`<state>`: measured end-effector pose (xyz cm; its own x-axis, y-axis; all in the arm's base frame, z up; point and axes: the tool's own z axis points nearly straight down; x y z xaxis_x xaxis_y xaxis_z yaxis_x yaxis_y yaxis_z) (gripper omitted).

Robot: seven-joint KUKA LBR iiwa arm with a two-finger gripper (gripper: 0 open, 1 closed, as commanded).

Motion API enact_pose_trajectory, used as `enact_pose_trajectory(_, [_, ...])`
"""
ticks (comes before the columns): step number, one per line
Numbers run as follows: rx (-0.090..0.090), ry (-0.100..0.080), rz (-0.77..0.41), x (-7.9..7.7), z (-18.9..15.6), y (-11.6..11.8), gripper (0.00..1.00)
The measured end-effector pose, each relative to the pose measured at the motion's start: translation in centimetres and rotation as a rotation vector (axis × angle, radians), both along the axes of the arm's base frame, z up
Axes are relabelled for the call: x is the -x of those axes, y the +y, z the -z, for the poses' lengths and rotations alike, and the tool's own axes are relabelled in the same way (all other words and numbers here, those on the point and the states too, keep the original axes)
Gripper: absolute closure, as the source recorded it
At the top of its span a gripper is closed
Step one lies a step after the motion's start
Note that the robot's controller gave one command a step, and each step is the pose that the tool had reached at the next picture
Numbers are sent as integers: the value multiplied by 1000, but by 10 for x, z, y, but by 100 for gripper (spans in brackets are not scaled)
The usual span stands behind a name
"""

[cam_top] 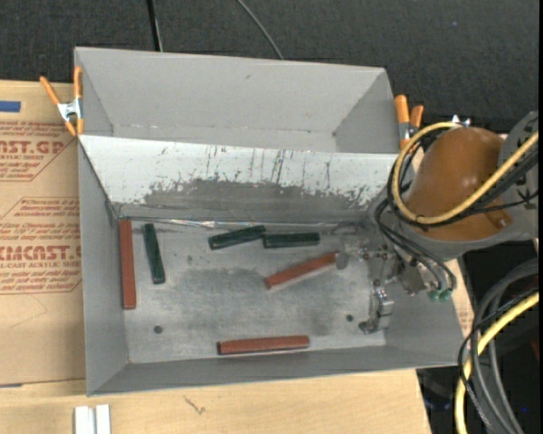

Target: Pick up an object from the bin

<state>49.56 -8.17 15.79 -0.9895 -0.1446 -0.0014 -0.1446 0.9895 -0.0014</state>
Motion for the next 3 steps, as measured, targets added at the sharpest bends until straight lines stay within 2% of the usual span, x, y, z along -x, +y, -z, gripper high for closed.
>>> enact_pose_trajectory(1, [-1, -3, -129, -34, 18, 2, 0])
enact_pose_trajectory(2, [-1, 2, -99, -42, 31, 25, 0])
enact_pose_trajectory(3, [-1, -5, -180, -59, 86, 40, 100])
